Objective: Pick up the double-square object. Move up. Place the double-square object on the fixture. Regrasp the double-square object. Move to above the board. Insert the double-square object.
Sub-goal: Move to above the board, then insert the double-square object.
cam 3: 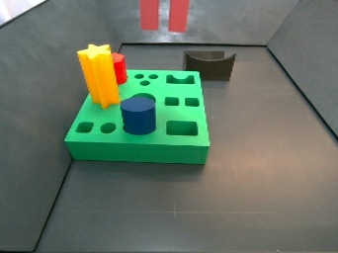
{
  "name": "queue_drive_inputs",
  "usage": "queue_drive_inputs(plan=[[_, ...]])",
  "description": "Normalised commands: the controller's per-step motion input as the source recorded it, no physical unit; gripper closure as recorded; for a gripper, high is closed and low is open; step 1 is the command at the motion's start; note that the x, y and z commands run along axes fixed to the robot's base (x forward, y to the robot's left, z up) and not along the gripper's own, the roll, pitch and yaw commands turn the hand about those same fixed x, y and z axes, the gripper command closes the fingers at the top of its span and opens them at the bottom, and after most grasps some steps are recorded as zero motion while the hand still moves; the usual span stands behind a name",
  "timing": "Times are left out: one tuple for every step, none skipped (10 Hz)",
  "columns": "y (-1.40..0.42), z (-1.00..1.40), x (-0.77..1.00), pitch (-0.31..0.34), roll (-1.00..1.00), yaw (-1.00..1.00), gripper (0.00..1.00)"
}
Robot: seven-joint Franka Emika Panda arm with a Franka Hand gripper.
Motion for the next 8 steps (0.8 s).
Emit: queue_drive_inputs(plan=[[0.03,0.00,-0.06,-0.009,-0.72,-0.06,1.00],[0.02,0.00,-0.05,-0.016,-0.56,-0.05,1.00],[0.01,0.00,-0.04,-0.019,-0.37,-0.03,1.00],[0.01,0.00,-0.03,-0.011,-0.21,-0.02,1.00],[0.28,-0.63,0.28,-0.004,0.16,0.56,1.00],[0.37,-0.76,0.37,0.000,0.10,0.48,1.00],[0.48,-0.83,0.40,-0.010,0.00,0.41,1.00],[0.36,-0.68,0.25,-0.047,-0.24,0.00,1.00]])
